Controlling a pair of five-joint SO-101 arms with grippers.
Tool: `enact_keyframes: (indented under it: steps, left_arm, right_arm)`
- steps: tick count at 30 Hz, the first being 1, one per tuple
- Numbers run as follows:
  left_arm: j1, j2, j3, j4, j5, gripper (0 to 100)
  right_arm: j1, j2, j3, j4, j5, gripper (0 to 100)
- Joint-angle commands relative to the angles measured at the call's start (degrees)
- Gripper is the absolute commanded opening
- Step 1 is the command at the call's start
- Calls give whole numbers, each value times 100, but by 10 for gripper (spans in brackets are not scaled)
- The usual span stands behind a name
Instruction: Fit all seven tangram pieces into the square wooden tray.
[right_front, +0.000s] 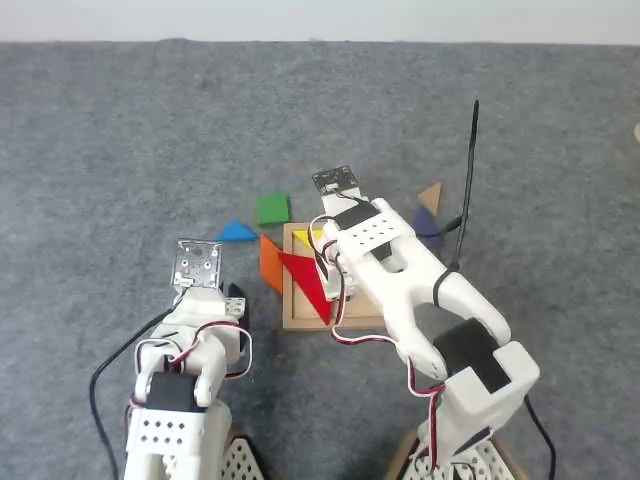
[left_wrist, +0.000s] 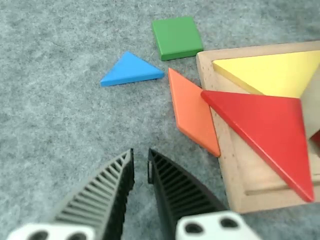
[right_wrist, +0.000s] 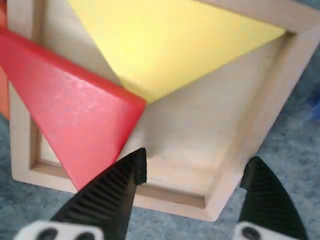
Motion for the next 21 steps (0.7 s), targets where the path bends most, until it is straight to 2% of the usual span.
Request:
enact_keyframes:
  steps: [1,11,17,21]
  left_arm:
    - [-44,-79,-101,18,35,54]
    - [-44,-79,-101,18,35,54]
    - [-44,-79,-101,18,35,54]
    - [-44,-79,-101,18,35,54]
  right_arm:
    - [-119,-541,-18,198,79,288]
    - [-136,-901,659,-602,105,288]
    - [-558,-910,659,-901,70,288]
    - [-585,-919,651,-1086,44,288]
